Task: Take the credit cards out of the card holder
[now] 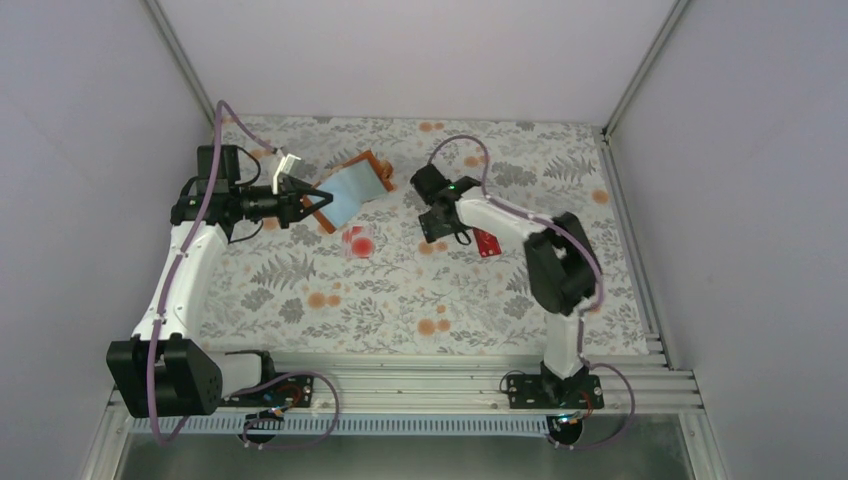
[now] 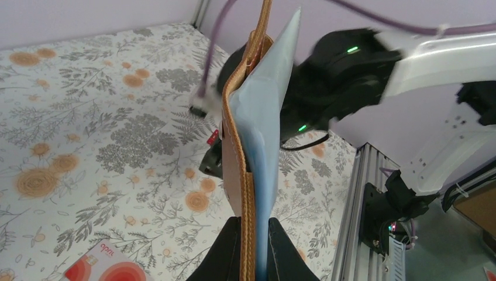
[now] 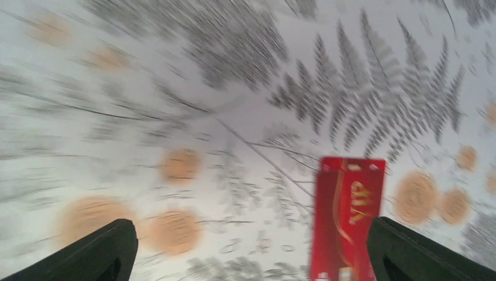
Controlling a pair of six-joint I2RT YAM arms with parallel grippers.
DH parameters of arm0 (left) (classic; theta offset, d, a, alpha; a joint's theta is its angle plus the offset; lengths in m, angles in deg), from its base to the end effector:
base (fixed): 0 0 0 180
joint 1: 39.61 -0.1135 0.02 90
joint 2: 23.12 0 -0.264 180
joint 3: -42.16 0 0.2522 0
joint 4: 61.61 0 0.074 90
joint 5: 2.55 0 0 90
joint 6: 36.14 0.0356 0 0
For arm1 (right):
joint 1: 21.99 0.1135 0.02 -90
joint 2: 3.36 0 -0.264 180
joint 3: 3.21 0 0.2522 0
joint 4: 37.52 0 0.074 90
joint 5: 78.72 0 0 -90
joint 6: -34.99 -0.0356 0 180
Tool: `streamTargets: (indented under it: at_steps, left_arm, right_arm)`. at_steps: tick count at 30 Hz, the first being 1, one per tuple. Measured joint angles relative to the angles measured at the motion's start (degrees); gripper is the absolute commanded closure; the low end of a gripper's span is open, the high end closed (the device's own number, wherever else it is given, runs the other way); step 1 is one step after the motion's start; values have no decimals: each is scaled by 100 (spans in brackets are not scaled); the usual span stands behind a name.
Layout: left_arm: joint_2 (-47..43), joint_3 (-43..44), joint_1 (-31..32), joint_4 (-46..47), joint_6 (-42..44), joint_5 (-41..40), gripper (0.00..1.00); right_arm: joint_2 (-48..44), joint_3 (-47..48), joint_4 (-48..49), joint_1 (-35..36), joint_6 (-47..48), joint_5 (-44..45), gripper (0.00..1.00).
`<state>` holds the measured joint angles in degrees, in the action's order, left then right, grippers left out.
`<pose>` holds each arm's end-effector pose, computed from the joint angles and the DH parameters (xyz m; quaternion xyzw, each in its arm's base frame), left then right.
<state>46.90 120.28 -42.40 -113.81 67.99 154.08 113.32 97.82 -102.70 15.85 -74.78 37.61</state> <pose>0.2441 -0.0208 0.3358 0.2891 0.7446 -0.4523 0.3967 0.3242 0.2318 0.1768 -0.1344 0.9614 -0.1614 0.1776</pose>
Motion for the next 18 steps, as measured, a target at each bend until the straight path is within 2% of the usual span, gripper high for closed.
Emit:
streamTargets:
  at_steps: [4,8,10,14,18]
  left_arm:
    - [0,-22,0,-42,70,55,98]
    - [0,-24,33,-188,295,356,98]
    - [0,-24,114,-323,481,518,98]
    - [-2,-9,350,-605,831,756,98]
    - [-7,-7,422,-748,1008,824,97]
  right_arm:
    - [-1569,-863,1416,-149,380,-1563,1]
    - [-3805,-1864,3161,-415,1051,-4164,1]
    - [-4402,-1919,3748,-420,1388,-5348,1]
    - [-4680,-1814,4216,-402,1814,-6830,1]
    - [-4269,-1652,4214,-332,1853,-7047,1]
